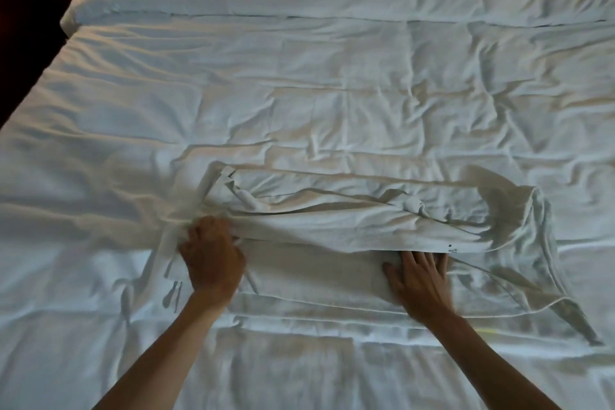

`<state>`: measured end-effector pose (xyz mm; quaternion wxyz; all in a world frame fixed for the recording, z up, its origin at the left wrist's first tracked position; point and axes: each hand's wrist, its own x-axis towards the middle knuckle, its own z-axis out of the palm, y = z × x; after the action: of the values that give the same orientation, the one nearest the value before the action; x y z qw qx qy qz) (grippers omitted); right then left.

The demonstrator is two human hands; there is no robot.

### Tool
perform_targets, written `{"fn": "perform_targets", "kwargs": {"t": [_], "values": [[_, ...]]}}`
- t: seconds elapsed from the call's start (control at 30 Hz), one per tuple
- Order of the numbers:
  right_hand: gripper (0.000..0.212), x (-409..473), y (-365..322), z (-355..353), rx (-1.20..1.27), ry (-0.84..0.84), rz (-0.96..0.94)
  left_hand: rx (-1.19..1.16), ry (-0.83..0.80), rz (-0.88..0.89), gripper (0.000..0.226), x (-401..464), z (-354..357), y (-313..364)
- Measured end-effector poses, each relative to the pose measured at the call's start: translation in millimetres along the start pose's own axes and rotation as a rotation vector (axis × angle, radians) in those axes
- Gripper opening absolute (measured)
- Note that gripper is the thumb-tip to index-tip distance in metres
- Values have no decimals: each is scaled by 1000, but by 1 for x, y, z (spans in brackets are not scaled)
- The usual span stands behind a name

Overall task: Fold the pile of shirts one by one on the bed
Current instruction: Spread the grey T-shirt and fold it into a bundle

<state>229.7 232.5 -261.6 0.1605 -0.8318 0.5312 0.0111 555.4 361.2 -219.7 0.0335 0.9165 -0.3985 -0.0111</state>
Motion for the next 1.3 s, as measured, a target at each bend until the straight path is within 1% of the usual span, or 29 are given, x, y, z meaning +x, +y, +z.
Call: {"fn": "perform_targets", "kwargs": {"t": [0.07,0.13,0.17,0.2,0.23,0.3,0.37,0.4,0.47,0.53,0.63,0.7,0.73,0.77,0.8,0.83,0.9,0.93,0.97,1.0,1.03,1.07,1.1,1.17,1.23,1.27,1.3], "values": [[58,-12,3,-3,57,103,-54,-43,94,60,58,-17,-3,31],[47,-25,8,-9,109,296,-159,-202,121,219,57,-35,-1,73],[39,-29,13,-13,116,413,-217,-266,89,311,55,-42,2,96],[34,-32,17,-19,105,496,-242,-306,39,401,54,-48,7,117],[34,-31,22,-24,78,534,-238,-330,-11,478,53,-53,13,138],[42,-20,39,-36,2,499,-154,-365,-89,578,51,-60,26,174],[53,-6,61,-41,-59,420,-54,-355,-130,612,51,-65,40,202],[53,1,70,-42,-64,400,-46,-339,-131,611,51,-67,47,211],[36,10,87,-46,-44,388,-109,-288,-136,592,54,-71,58,220],[28,15,97,-52,36,410,-170,-228,-137,579,57,-78,65,219],[16,10,102,-59,169,446,-163,-179,-127,554,56,-87,69,216],[20,4,108,-56,158,368,-159,-196,-113,536,59,-89,68,224],[23,2,112,-55,154,314,-137,-203,-112,556,62,-90,67,231],[24,2,118,-54,164,287,-97,-209,-117,592,65,-92,67,238],[26,4,121,-57,189,303,-36,-217,-123,625,66,-93,67,244],[28,9,125,-62,242,355,49,-221,-127,643,66,-93,69,248],[37,25,131,-76,359,498,318,-198,-133,653,66,-93,74,250],[43,36,138,-82,408,507,479,-177,-132,655,66,-93,76,249],[49,49,147,-86,464,437,629,-157,-129,656,66,-94,78,248],[53,59,155,-91,509,317,745,-138,-130,658,66,-95,78,247],[52,67,161,-93,522,205,792,-125,-129,658,65,-95,78,247],[45,71,165,-95,525,141,789,-119,-125,656,65,-94,77,247],[34,72,170,-95,526,138,775,-116,-121,652,64,-94,77,248],[21,68,174,-93,530,203,773,-111,-116,650,63,-94,78,248],[17,57,172,-87,505,332,744,-117,-98,662,62,-96,80,247],[22,50,167,-83,461,418,692,-125,-93,666,61,-96,81,247],[34,42,157,-79,387,499,615,-128,-97,664,61,-96,82,247]]}}
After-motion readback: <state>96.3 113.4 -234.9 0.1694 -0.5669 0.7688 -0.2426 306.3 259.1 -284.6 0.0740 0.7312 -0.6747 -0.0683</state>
